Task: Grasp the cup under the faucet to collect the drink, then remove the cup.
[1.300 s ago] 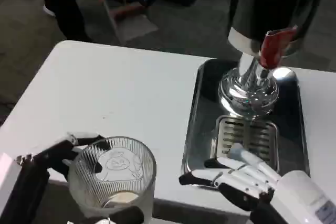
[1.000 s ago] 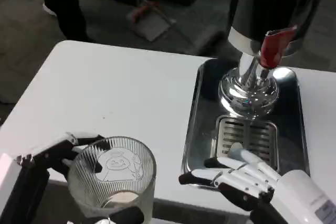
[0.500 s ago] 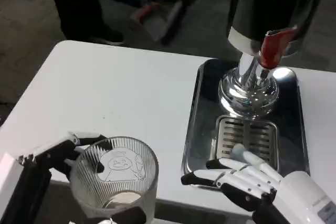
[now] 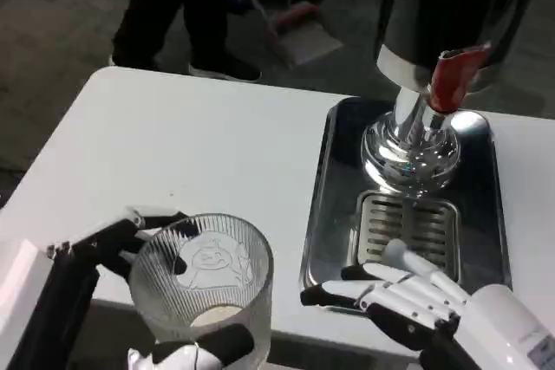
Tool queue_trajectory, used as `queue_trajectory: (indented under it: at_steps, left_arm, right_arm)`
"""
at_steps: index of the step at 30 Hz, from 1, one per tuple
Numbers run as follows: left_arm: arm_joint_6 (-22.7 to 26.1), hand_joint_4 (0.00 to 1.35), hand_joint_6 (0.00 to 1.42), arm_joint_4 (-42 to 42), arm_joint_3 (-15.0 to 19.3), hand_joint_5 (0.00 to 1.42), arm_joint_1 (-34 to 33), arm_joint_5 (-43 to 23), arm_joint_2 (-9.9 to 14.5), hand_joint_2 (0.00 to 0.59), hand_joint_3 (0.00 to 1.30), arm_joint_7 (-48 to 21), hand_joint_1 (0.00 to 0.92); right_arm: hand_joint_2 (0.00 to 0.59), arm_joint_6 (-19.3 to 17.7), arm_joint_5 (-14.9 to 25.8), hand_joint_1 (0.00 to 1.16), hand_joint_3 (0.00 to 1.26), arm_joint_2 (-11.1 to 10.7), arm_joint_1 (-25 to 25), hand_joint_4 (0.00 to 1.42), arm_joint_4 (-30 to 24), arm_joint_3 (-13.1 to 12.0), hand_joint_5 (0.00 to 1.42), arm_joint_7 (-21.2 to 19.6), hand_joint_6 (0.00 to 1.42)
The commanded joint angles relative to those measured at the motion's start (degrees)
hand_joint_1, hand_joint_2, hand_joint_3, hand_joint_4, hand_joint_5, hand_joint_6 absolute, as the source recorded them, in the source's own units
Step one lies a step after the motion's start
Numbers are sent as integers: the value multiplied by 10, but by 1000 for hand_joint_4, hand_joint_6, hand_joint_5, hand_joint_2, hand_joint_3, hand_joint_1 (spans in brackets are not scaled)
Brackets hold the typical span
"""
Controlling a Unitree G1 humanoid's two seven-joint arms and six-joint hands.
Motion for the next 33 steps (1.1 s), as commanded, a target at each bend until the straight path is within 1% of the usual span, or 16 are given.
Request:
queue_trajectory:
  at_steps: [1,10,16,22,25,29,31,33]
  left_arm:
    - [22,724,530,0,-13,759,-30,4,3,87,630,-6,504]
    - [22,733,530,-3,-8,759,-25,8,10,85,635,-5,510]
    - [24,733,530,-13,-24,759,-18,28,0,84,637,-2,511]
    - [21,733,530,-6,-18,759,-18,27,3,84,637,0,511]
    - [20,733,530,-1,-9,759,-18,20,7,84,637,0,511]
    - [18,733,530,8,0,759,-25,10,14,84,637,-3,511]
    - [17,733,530,10,0,759,-27,10,17,84,637,-4,511]
    - [17,733,530,13,-3,759,-30,12,19,84,637,-5,511]
  right_arm:
    - [414,-9,0,365,299,0,3,299,-11,4,205,2,65]
    - [414,-5,2,365,299,1,1,299,-8,4,205,2,65]
    - [414,-3,1,365,299,1,-3,299,-7,6,205,2,65]
    - [414,-3,1,365,299,1,-2,299,-3,5,205,1,65]
    - [414,-1,0,365,299,3,-3,299,-2,6,214,0,73]
    - [408,4,3,372,298,6,-1,313,-4,1,242,-1,113]
    - [406,7,7,379,298,7,2,326,-7,-5,262,-1,131]
    - [391,9,9,396,281,8,4,327,-10,-11,271,-1,145]
